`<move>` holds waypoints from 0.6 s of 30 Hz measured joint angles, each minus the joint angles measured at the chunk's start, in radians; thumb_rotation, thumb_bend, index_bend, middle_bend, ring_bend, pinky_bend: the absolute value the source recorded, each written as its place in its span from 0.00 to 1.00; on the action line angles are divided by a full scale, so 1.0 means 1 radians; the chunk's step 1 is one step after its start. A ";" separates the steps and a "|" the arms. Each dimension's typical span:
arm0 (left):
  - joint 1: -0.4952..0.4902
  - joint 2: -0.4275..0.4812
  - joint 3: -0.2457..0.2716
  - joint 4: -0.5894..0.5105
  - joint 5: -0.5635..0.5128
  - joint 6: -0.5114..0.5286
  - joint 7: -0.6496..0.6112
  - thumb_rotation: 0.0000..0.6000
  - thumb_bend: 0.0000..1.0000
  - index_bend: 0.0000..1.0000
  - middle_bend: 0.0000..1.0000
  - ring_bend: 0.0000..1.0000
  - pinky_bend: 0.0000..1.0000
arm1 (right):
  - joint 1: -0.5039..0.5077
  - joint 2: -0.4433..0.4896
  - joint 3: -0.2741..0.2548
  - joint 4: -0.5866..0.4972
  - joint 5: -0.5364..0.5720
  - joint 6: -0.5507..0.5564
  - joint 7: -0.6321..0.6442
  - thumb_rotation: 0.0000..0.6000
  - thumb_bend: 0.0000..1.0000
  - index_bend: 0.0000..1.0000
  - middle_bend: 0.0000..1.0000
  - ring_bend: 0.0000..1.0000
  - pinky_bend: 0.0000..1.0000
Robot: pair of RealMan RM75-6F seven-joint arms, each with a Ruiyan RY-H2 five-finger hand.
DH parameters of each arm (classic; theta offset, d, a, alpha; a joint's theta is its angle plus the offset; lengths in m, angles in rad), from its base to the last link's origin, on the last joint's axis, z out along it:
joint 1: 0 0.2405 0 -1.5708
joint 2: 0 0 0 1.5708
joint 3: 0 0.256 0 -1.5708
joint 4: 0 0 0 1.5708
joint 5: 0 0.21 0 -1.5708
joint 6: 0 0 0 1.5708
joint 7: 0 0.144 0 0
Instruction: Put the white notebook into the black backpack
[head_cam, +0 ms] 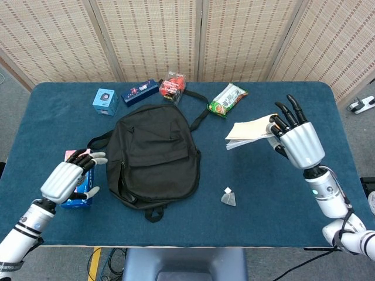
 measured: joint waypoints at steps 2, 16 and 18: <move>-0.037 -0.029 0.000 0.016 0.009 -0.038 0.007 1.00 0.29 0.28 0.16 0.19 0.07 | -0.020 0.029 0.003 -0.041 -0.002 0.012 -0.019 1.00 0.44 0.77 0.44 0.16 0.00; -0.198 -0.226 0.013 0.110 -0.065 -0.212 0.189 1.00 0.29 0.24 0.16 0.18 0.07 | -0.094 0.083 0.020 -0.125 -0.039 0.060 -0.061 1.00 0.44 0.77 0.44 0.16 0.00; -0.213 -0.258 0.015 0.130 -0.088 -0.224 0.217 1.00 0.29 0.23 0.16 0.18 0.07 | -0.099 0.083 0.022 -0.124 -0.042 0.060 -0.056 1.00 0.44 0.77 0.44 0.16 0.00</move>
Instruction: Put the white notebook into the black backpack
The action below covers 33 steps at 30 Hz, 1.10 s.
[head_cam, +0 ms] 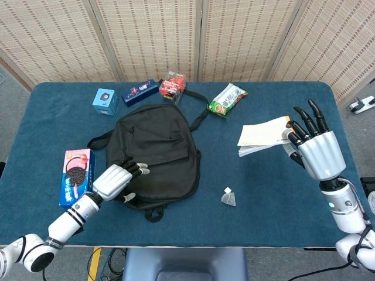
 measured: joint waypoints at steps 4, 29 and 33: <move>-0.025 -0.052 0.008 0.036 -0.038 -0.022 0.055 1.00 0.29 0.22 0.15 0.18 0.07 | -0.011 -0.001 0.000 0.004 -0.005 -0.002 0.008 1.00 0.44 0.77 0.44 0.16 0.00; -0.122 -0.213 0.041 0.156 -0.323 -0.073 0.249 1.00 0.28 0.29 0.06 0.15 0.07 | -0.053 -0.012 0.012 0.016 -0.024 -0.001 0.036 1.00 0.44 0.77 0.44 0.17 0.00; -0.112 -0.246 0.029 0.201 -0.290 -0.039 0.163 1.00 0.28 0.47 0.12 0.18 0.07 | -0.058 -0.016 0.017 0.019 -0.024 0.001 0.039 1.00 0.44 0.77 0.45 0.17 0.00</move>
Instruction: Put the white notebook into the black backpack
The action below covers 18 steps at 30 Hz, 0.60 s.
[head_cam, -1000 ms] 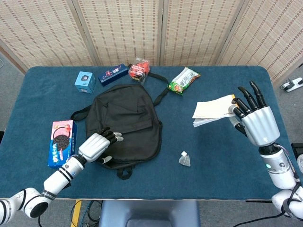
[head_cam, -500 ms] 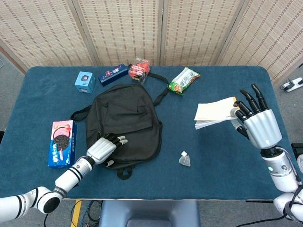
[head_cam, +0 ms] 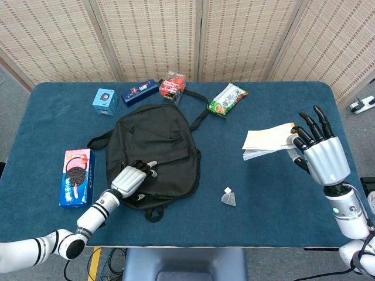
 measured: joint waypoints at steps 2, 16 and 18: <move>0.007 -0.019 -0.005 0.033 0.031 0.023 -0.055 1.00 0.28 0.57 0.15 0.20 0.07 | -0.001 -0.002 0.002 0.003 0.000 0.000 -0.001 1.00 0.44 0.77 0.45 0.17 0.00; 0.043 -0.098 -0.028 0.205 0.140 0.123 -0.312 1.00 0.28 0.73 0.32 0.29 0.07 | -0.005 -0.010 0.013 -0.001 -0.020 0.015 0.009 1.00 0.44 0.77 0.45 0.17 0.00; 0.045 -0.098 -0.041 0.209 0.136 0.128 -0.334 1.00 0.28 0.73 0.32 0.29 0.08 | -0.005 -0.007 0.013 -0.010 -0.032 0.020 0.010 1.00 0.44 0.77 0.45 0.17 0.00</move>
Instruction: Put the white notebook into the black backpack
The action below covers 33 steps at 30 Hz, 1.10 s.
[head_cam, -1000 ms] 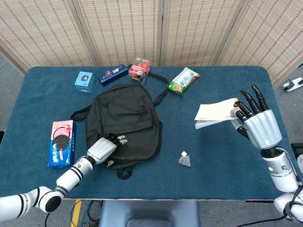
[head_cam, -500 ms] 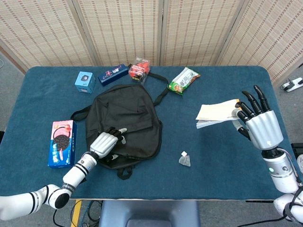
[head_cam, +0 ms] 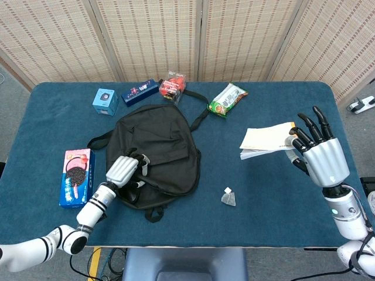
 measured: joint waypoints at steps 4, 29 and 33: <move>0.002 0.020 -0.030 -0.014 -0.028 0.002 -0.020 1.00 0.28 0.73 0.33 0.30 0.08 | 0.001 0.008 -0.003 -0.030 -0.033 0.014 0.002 1.00 0.44 0.77 0.45 0.17 0.00; -0.074 0.152 -0.197 -0.138 -0.453 -0.077 0.112 1.00 0.29 0.75 0.33 0.30 0.08 | 0.120 -0.023 -0.028 -0.267 -0.274 -0.055 0.052 1.00 0.44 0.77 0.46 0.19 0.00; -0.085 0.161 -0.208 -0.146 -0.498 -0.068 0.134 1.00 0.29 0.75 0.33 0.30 0.08 | 0.169 -0.079 -0.024 -0.258 -0.280 -0.120 0.046 1.00 0.44 0.77 0.46 0.19 0.00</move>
